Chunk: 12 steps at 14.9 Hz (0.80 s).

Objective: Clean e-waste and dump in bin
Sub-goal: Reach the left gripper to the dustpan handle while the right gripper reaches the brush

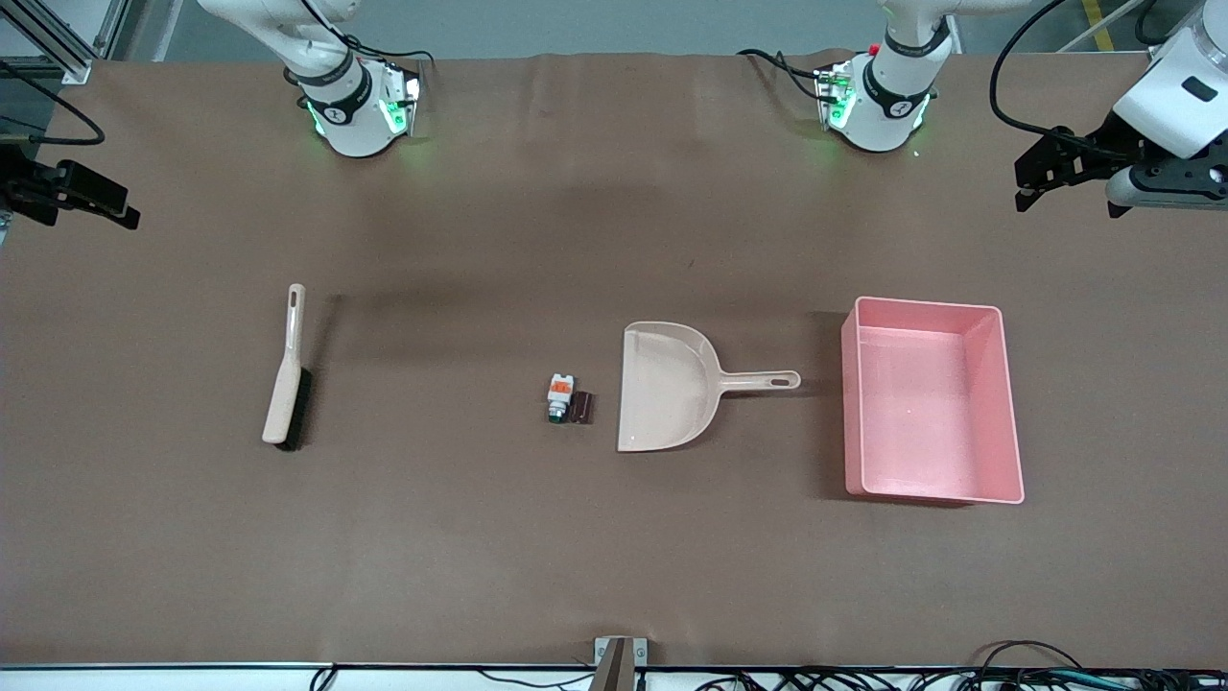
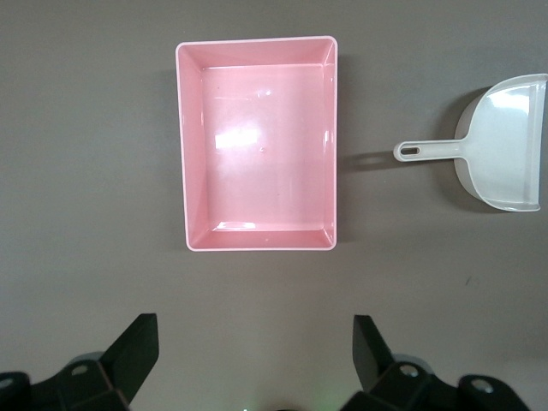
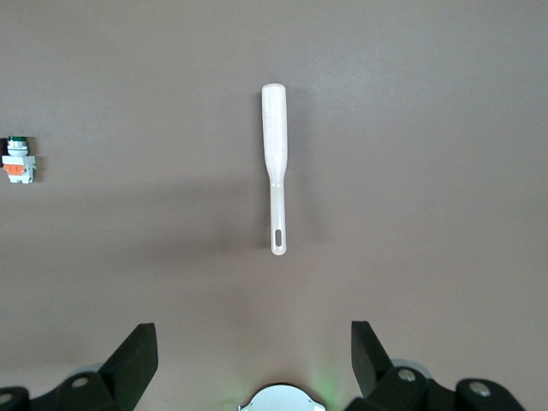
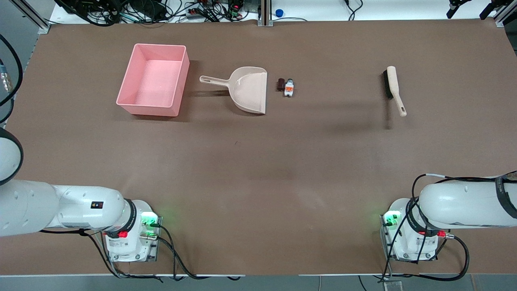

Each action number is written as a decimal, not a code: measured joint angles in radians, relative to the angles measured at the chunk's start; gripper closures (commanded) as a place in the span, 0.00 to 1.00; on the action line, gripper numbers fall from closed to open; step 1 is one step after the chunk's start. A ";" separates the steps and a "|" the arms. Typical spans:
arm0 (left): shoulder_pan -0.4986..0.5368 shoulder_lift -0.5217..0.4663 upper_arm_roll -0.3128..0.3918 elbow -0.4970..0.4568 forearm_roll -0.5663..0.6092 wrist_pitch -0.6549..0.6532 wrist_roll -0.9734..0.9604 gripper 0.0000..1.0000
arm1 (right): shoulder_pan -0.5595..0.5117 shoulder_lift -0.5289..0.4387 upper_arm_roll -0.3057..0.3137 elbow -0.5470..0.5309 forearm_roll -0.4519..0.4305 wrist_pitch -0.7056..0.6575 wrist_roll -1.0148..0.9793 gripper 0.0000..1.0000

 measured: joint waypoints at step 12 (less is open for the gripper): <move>-0.013 0.074 -0.038 0.037 -0.001 0.079 0.063 0.00 | 0.023 0.000 0.002 0.000 0.000 -0.004 -0.001 0.00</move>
